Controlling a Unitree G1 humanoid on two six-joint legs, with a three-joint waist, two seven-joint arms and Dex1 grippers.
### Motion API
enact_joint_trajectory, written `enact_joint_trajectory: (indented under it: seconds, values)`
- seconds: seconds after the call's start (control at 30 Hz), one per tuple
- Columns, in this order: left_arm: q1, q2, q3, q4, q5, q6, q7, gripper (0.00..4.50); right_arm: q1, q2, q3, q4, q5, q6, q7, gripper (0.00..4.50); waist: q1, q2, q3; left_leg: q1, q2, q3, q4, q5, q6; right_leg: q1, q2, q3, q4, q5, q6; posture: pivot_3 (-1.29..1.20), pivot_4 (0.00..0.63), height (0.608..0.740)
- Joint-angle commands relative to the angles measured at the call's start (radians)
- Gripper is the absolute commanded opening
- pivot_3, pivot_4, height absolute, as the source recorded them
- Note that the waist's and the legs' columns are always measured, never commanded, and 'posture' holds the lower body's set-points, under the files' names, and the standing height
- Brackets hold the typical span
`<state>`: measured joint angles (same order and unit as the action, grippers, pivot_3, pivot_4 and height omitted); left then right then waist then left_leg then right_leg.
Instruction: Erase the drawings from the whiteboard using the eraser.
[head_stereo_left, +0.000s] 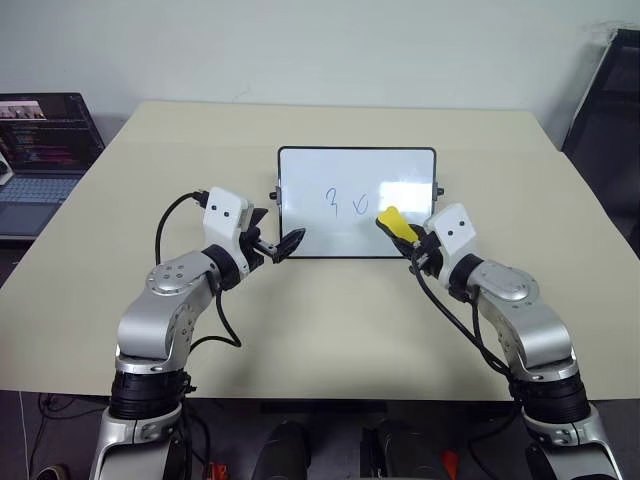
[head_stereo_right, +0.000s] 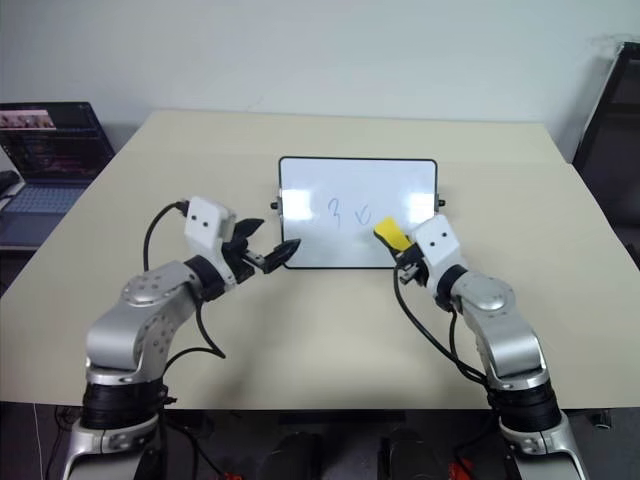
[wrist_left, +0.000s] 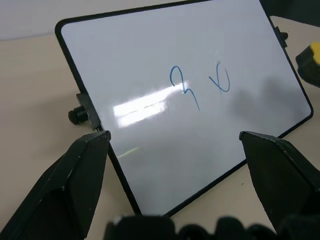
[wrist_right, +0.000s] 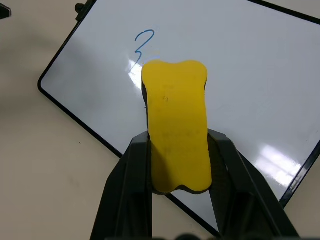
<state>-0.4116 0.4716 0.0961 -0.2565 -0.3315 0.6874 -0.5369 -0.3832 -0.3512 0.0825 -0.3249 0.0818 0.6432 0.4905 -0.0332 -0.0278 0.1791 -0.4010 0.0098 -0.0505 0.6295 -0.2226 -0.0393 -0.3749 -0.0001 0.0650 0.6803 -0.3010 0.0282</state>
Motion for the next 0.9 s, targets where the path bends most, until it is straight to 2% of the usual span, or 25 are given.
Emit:
enact_joint_trajectory:
  seconds: [0.03,0.2,0.47,0.9]
  values:
    - [-0.031,0.033,-0.007,0.025,0.004,-0.044,-0.040,4.50,-0.025,0.002,-0.003,-0.017,0.013,-0.008,-0.007,1.11,0.000,0.000,0.000,0.000,0.000,0.000,0.000,0.000,0.000,0.000,0.000,0.000,0.000,0.000,0.000,0.00,0.150,0.740]
    - [-0.071,0.087,-0.059,0.107,0.049,-0.061,-0.075,4.50,-0.061,-0.027,0.038,-0.007,-0.040,-0.079,-0.007,1.11,0.000,0.000,0.000,0.000,0.000,0.000,0.000,0.000,0.000,0.000,0.000,-0.001,0.000,0.000,0.000,0.00,0.150,0.740]
    - [-0.136,0.104,-0.110,0.193,0.067,-0.086,-0.144,4.50,-0.163,-0.031,0.112,0.092,-0.121,-0.172,-0.019,1.11,0.000,0.000,0.000,0.000,0.000,0.000,0.000,0.000,0.000,-0.001,0.000,-0.001,0.000,0.000,0.000,0.00,0.150,0.740]
    - [-0.272,0.090,-0.189,0.317,0.108,-0.128,-0.233,4.50,-0.440,-0.043,0.271,0.508,-0.330,-0.407,0.003,1.11,0.000,0.000,0.001,-0.002,0.000,0.001,0.000,0.000,0.000,-0.004,0.000,-0.001,0.000,0.000,0.000,0.00,0.150,0.740]
